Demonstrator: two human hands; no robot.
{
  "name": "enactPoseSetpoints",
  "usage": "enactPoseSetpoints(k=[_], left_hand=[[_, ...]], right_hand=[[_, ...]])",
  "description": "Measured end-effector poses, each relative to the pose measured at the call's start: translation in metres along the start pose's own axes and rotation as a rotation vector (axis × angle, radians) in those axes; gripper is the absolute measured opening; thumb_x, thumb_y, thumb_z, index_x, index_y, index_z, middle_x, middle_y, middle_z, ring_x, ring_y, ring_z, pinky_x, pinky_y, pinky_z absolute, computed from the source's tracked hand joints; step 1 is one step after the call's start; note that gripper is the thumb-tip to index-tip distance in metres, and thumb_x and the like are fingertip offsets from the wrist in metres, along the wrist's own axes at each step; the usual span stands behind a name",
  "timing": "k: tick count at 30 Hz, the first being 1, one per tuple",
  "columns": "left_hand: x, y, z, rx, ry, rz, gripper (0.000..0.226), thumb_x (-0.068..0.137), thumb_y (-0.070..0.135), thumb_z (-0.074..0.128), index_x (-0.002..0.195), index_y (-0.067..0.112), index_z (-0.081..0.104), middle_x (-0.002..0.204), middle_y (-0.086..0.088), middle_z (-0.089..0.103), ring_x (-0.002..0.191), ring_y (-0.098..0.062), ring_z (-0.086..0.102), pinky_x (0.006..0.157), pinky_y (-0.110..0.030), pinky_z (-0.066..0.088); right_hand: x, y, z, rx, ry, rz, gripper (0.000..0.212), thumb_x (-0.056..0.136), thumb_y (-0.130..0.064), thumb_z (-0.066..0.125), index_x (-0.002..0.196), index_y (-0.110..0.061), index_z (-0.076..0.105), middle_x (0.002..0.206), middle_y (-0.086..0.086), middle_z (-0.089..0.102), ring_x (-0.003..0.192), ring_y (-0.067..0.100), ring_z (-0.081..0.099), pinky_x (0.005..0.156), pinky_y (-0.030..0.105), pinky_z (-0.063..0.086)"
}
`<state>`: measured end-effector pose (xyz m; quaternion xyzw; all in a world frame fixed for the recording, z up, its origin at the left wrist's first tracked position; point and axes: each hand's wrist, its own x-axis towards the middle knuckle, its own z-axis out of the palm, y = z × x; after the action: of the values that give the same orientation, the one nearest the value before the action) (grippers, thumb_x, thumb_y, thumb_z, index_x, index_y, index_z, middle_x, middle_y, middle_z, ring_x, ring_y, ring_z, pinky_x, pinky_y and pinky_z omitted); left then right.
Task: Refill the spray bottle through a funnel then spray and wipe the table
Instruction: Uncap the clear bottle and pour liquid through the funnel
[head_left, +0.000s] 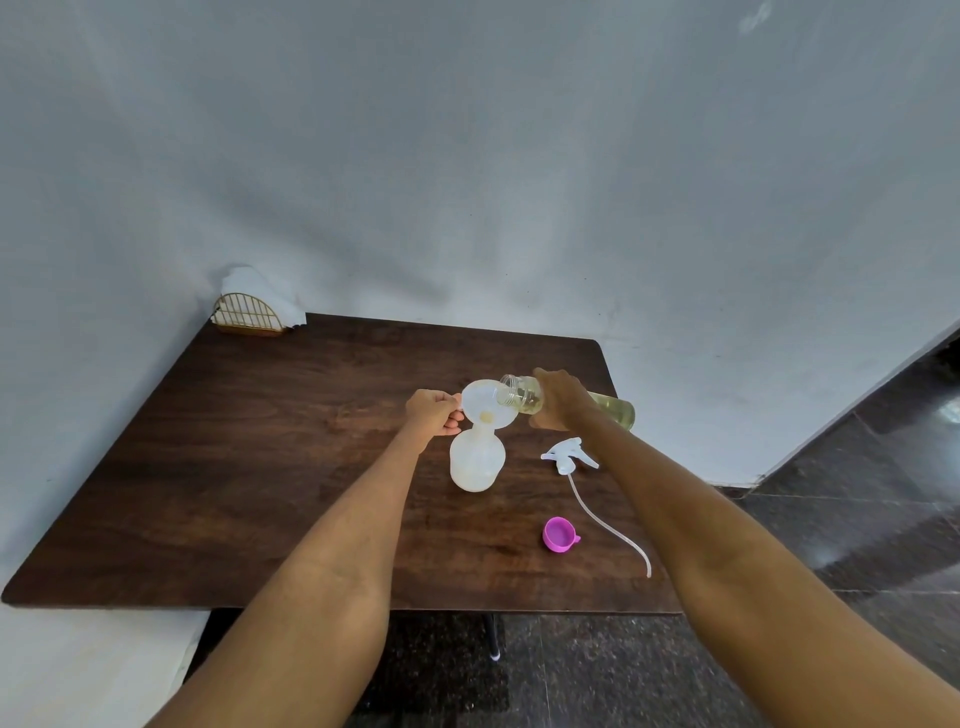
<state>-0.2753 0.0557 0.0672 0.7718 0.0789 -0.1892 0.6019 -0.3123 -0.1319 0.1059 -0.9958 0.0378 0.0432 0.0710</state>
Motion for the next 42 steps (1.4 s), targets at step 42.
enactPoseSetpoints(k=[42], left_hand=[[-0.005, -0.003, 0.001, 0.044, 0.033, 0.031, 0.024, 0.092, 0.015, 0.057, 0.101, -0.005, 0.066, 0.082, -0.012, 0.062, 0.061, -0.012, 0.056, 0.085, -0.036, 0.057]], right_hand=[[-0.011, -0.003, -0.002, 0.009, -0.005, -0.007, 0.046, 0.067, -0.02, 0.074, 0.105, -0.003, 0.053, 0.1, 0.014, 0.067, 0.09, 0.035, 0.063, 0.08, 0.039, 0.048]])
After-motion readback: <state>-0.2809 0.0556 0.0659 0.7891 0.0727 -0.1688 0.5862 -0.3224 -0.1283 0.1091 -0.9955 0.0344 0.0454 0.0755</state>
